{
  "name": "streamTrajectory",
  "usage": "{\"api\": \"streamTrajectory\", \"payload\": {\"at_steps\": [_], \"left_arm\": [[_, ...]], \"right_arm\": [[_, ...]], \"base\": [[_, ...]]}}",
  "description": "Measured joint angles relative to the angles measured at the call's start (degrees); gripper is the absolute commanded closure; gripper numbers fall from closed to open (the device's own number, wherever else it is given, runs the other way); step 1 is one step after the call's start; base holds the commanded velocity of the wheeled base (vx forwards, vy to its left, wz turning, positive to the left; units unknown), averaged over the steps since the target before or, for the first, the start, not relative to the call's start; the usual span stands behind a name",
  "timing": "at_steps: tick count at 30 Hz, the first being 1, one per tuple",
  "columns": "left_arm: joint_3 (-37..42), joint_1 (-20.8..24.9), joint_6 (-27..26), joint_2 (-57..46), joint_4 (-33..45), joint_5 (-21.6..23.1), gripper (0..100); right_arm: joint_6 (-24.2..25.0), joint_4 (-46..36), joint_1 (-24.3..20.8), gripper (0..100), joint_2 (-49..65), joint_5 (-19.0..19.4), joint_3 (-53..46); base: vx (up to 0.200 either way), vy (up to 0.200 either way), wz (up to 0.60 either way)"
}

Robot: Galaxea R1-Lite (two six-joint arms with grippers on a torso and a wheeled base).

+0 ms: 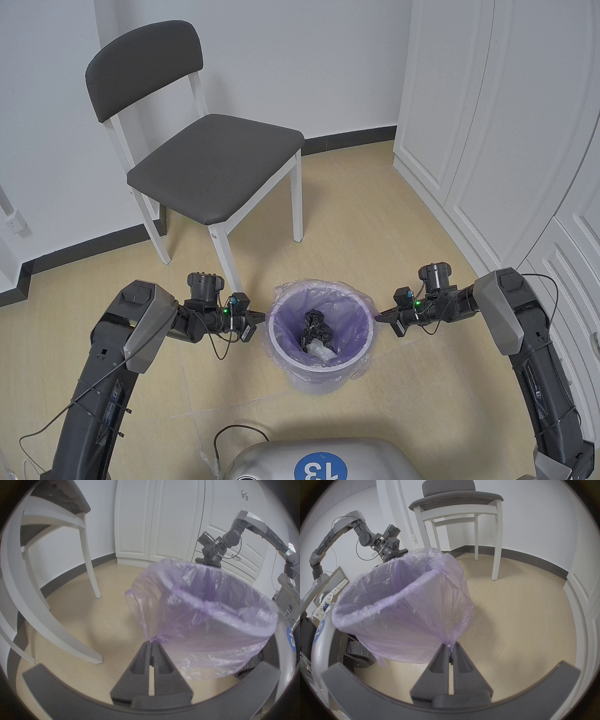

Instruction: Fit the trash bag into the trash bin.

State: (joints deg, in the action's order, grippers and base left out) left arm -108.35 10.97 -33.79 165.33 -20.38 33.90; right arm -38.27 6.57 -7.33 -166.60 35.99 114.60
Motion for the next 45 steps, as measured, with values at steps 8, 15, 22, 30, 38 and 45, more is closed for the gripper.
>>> {"api": "streamTrajectory", "payload": {"at_steps": [8,15,22,30,38,45], "left_arm": [[-2.6,0.0,-4.3,1.7,6.8,0.0,100],[-3.6,-0.3,-5.6,2.3,7.4,0.0,100],[-3.7,-0.4,-6.3,2.5,7.2,0.2,100],[-5.8,-0.1,-6.4,3.7,7.8,1.8,0],[-6.2,-0.3,-6.4,5.0,6.3,2.2,0],[-5.5,-1.5,-5.9,4.7,2.9,2.4,0]], "right_arm": [[-0.1,-1.1,0.0,100,-1.1,-0.1,0.0],[-0.5,-1.2,-0.2,100,-1.8,-0.2,0.0],[-1.8,-1.2,-0.4,0,-2.2,-0.1,0.0],[-2.3,-1.2,-0.9,0,-2.4,-0.1,0.0],[-2.2,-1.4,-1.1,0,-2.4,-0.1,0.0],[-2.1,-1.1,-0.6,0,-2.3,0.0,0.0]], "base": [[0.000,0.000,0.00],[0.000,0.000,0.00],[0.000,0.000,0.00],[0.000,0.000,0.00],[0.000,0.000,0.00],[0.000,0.000,0.00]]}}
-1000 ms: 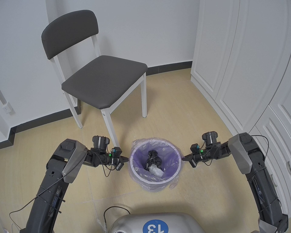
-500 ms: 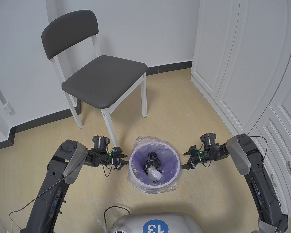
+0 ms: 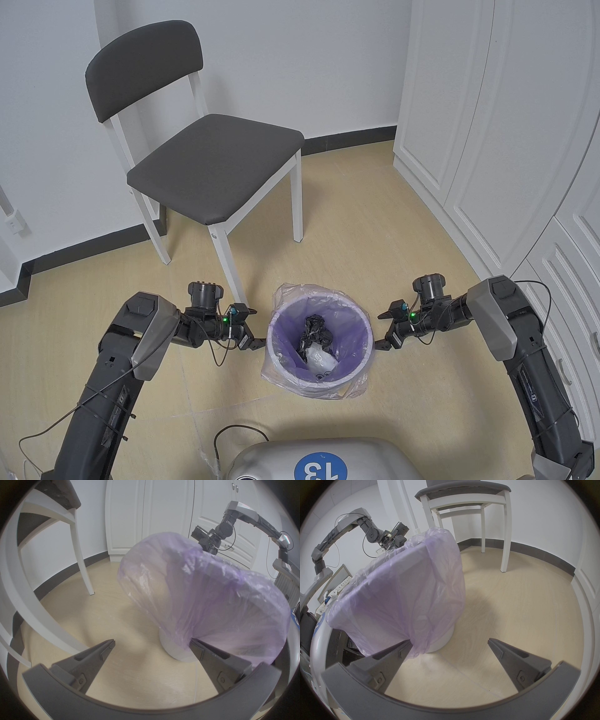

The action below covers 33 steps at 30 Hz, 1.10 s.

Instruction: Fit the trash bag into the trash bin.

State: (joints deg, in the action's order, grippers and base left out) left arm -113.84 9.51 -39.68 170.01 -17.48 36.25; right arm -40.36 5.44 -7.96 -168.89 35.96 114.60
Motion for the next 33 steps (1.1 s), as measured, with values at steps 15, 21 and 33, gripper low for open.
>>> {"api": "streamTrajectory", "payload": {"at_steps": [15,21,33], "left_arm": [[20.3,-5.3,0.0,-8.0,-13.2,0.4,0],[28.3,-7.1,2.1,-11.7,-22.4,0.4,0],[43.0,-11.4,6.1,-20.4,-35.5,2.8,0]], "right_arm": [[0.1,5.8,2.8,0,6.2,0.2,-11.7],[0.5,11.5,4.9,0,10.2,0.2,-20.1],[13.2,35.9,7.9,0,23.0,-5.3,-39.5]], "base": [[0.000,0.000,0.00],[0.000,0.000,0.00],[0.000,0.000,0.00]]}}
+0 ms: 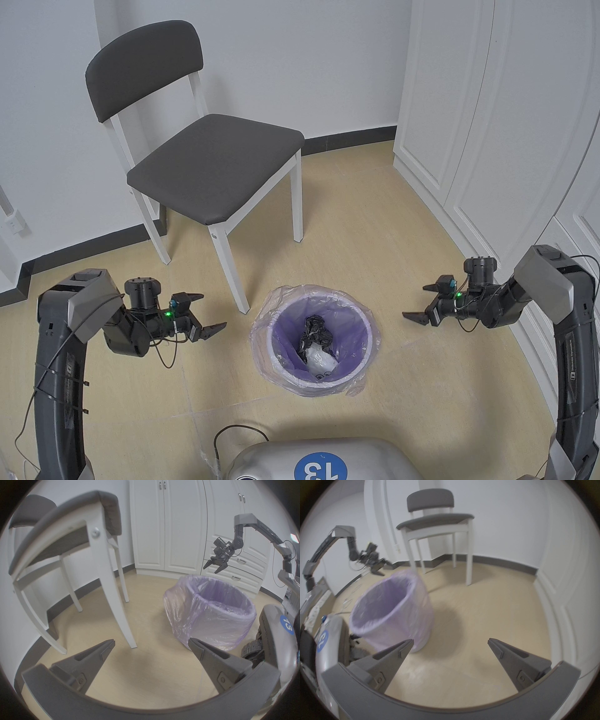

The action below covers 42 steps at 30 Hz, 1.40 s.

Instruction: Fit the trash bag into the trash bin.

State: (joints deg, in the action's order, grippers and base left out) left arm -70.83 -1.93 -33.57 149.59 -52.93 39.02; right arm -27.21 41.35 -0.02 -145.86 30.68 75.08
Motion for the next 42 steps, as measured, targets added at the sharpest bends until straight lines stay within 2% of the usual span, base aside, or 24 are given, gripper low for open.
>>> {"api": "streamTrajectory", "payload": {"at_steps": [6,9,11,16,23,30,37,42], "left_arm": [[8.0,-2.3,7.3,-6.6,-9.7,1.9,0],[12.2,-2.9,15.3,-10.8,-17.6,2.5,0],[15.2,-3.1,20.4,-14.8,-21.6,2.8,0],[22.0,-3.1,26.7,-25.4,-26.3,3.3,0],[30.5,-2.8,32.3,-41.2,-27.6,3.6,0],[35.9,-2.9,36.8,-57.8,-22.0,3.6,0],[39.2,-4.4,38.8,-75.1,-7.5,3.6,0],[40.4,-5.3,39.5,-86.1,4.2,3.5,0]], "right_arm": [[11.6,19.5,0.0,0,7.0,-6.7,-9.4],[16.2,26.0,-0.5,0,11.2,-11.1,-12.6],[18.4,27.9,-0.9,0,14.1,-13.9,-14.0],[24.0,30.0,-2.2,0,23.1,-19.1,-16.3],[29.1,28.5,-4.4,0,38.7,-22.3,-19.6],[30.6,20.8,-7.2,0,55.5,-23.8,-23.4],[30.8,13.9,-8.8,0,71.1,-25.8,-29.8],[30.8,6.2,-9.1,0,81.6,-26.4,-34.0]], "base": [[0.000,0.000,0.00],[0.000,0.000,0.00],[0.000,0.000,0.00],[0.000,0.000,0.00],[0.000,0.000,0.00],[0.000,0.000,0.00],[0.000,0.000,0.00],[0.000,0.000,0.00]]}}
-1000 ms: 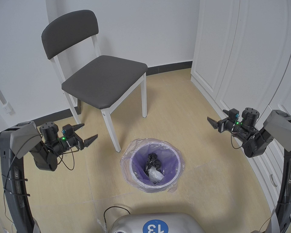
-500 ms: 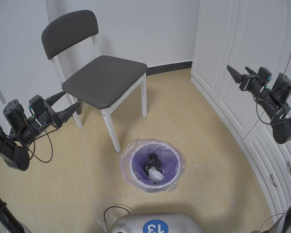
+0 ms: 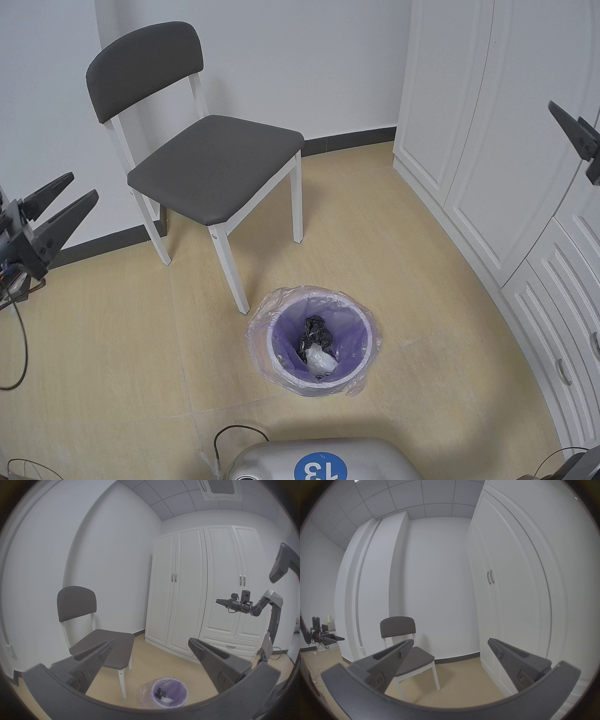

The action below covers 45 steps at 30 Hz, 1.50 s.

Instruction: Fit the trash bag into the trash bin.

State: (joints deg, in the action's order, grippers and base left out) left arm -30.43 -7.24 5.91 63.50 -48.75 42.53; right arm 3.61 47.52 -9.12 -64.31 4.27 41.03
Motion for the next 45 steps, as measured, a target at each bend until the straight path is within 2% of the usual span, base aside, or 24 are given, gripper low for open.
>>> {"api": "streamTrajectory", "payload": {"at_steps": [12,19,22,29,36,42,45], "left_arm": [[-0.9,-2.0,0.5,-19.8,20.5,-0.2,0],[-5.3,-3.3,0.5,-30.6,36.5,-0.1,0],[-8.1,-2.6,0.5,-35.3,43.6,0.0,0],[-14.5,0.5,0.5,-44.3,55.6,-0.1,0],[-19.7,2.5,0.4,-52.7,65.7,-0.1,0],[-23.5,3.6,-0.4,-56.9,76.1,-0.7,0],[-24.4,5.0,-1.2,-58.4,78.3,-0.9,0]], "right_arm": [[0.0,-23.4,0.1,0,23.4,-0.4,-2.6],[-0.1,-37.3,3.9,0,36.6,-0.3,-1.8],[0.0,-45.0,6.3,0,42.8,0.1,-0.8],[0.4,-59.0,8.3,0,55.4,0.3,1.1],[1.6,-62.6,8.8,0,61.7,-3.3,1.7],[-0.1,-62.7,8.9,0,63.2,-3.8,1.3],[-1.0,-62.2,9.0,0,63.5,-3.6,0.1]], "base": [[0.000,0.000,0.00],[0.000,0.000,0.00],[0.000,0.000,0.00],[0.000,0.000,0.00],[0.000,0.000,0.00],[0.000,0.000,0.00],[0.000,0.000,0.00]]}}
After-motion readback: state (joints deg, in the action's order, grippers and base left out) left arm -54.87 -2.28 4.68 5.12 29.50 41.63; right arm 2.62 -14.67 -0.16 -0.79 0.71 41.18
